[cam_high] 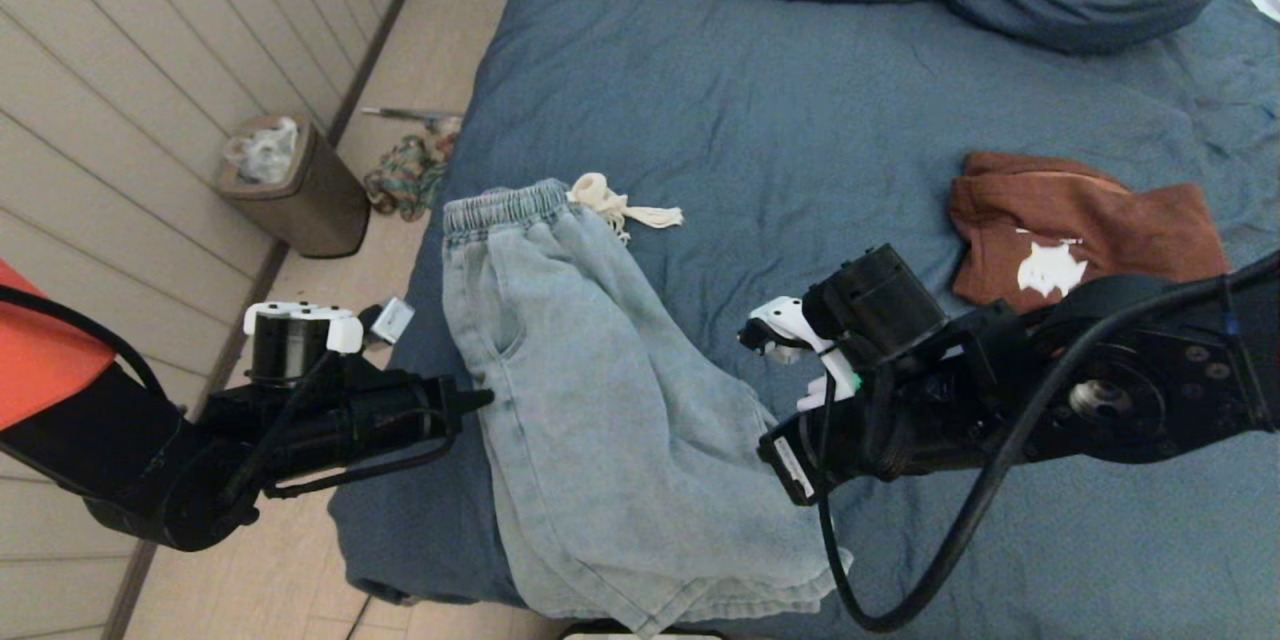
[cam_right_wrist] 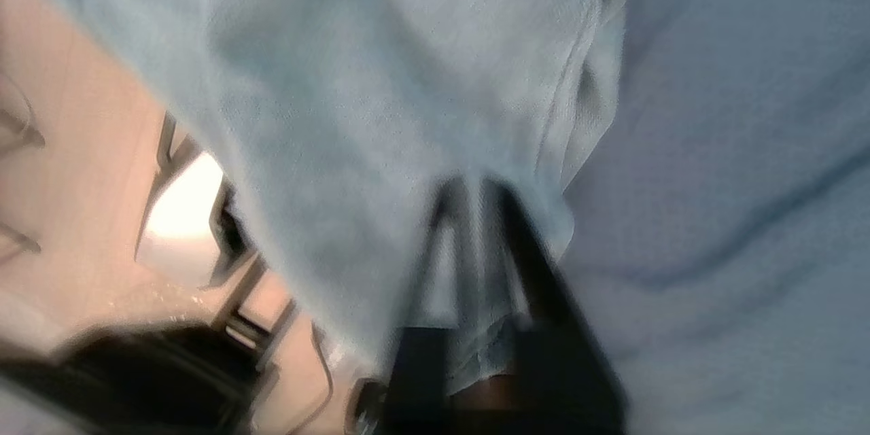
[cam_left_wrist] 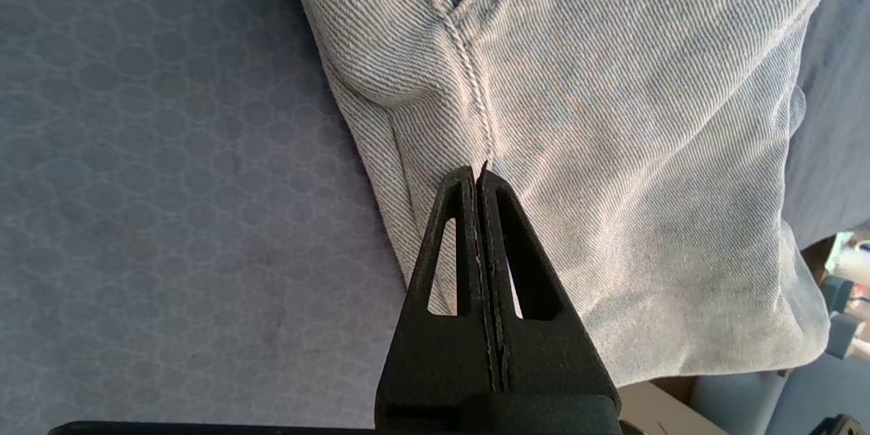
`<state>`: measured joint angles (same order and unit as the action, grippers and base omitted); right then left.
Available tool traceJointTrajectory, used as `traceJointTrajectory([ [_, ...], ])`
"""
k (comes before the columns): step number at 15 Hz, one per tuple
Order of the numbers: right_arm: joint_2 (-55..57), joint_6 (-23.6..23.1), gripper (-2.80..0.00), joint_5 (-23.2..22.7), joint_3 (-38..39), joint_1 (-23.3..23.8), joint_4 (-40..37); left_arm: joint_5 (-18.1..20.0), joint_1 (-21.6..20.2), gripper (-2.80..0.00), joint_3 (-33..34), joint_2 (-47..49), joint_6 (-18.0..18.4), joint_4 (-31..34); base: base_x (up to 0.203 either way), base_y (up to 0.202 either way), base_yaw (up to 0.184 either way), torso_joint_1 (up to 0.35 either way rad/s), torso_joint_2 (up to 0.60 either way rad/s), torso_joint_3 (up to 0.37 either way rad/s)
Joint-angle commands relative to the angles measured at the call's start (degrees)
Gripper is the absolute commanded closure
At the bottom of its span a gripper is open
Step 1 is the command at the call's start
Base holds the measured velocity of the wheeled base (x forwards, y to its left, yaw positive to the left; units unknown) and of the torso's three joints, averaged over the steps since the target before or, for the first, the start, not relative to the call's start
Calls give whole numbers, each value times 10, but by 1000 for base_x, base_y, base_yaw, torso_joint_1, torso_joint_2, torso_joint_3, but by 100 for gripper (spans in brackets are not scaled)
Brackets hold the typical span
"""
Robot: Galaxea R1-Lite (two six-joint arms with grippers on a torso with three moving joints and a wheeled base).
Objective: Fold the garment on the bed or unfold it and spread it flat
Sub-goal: Fold the blue shorts
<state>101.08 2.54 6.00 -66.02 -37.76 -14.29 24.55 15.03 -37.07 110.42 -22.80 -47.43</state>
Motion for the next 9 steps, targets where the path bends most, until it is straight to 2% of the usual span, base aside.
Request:
traceJointTrajectory([
  [1, 28, 32, 0, 1, -17, 9, 32, 1, 0, 0, -1, -1, -3, -4, 0, 0, 0, 0, 0, 0],
  [3, 52, 79, 0, 2, -39, 14, 106, 1, 0, 0, -1, -1, -5, -12, 0, 0, 0, 0, 0, 0],
  [4, 63, 92, 0, 3, -53, 15, 119, 0, 0, 0, 0, -2, -5, -13, 0, 0, 0, 0, 0, 0],
  [9, 61, 97, 0, 16, -4, 22, 86, 1, 3, 0, 2, 2, -6, -13, 0, 0, 0, 0, 0, 0],
])
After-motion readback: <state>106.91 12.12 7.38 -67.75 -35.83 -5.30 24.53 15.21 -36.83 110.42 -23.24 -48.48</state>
